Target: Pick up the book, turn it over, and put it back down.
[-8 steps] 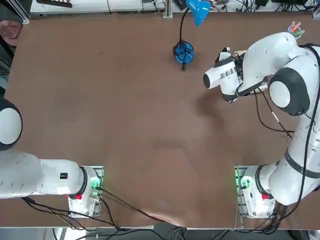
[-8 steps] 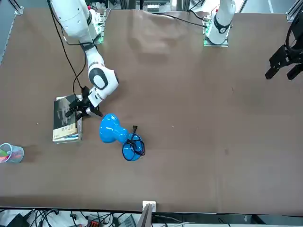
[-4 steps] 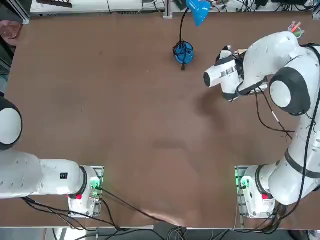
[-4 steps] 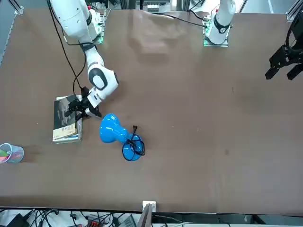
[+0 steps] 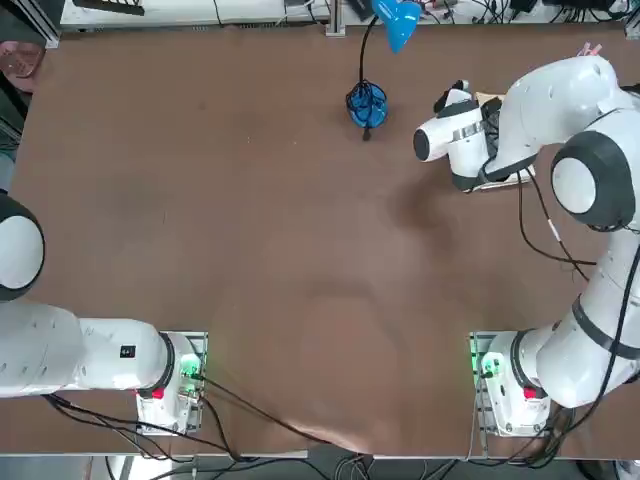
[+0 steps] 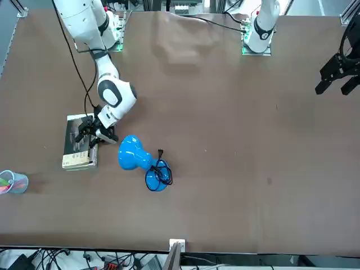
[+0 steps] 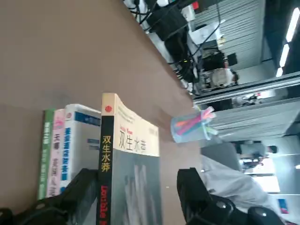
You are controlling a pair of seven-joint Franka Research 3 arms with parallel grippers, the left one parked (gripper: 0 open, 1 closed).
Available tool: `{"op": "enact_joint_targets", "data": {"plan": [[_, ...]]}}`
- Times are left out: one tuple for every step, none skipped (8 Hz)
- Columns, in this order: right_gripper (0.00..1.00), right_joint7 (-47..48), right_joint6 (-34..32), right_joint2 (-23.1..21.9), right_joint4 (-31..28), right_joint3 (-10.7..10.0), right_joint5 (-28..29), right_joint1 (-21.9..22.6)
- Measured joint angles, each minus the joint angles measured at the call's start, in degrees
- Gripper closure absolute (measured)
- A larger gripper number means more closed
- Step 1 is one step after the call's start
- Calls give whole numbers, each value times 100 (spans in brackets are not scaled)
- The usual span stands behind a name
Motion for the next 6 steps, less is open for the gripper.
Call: {"op": "enact_joint_targets", "data": {"plan": [[0, 74, 149, -33, -69, -1, 0, -28], [0, 125, 266, -97, -170, -1, 2, -47], [0, 143, 381, -198, -274, -5, 2, -71], [0, 147, 480, -321, -378, -13, 3, -95], [0, 148, 591, -437, -463, -14, 5, -138], [0, 148, 681, -527, -527, -15, 5, -194]]}}
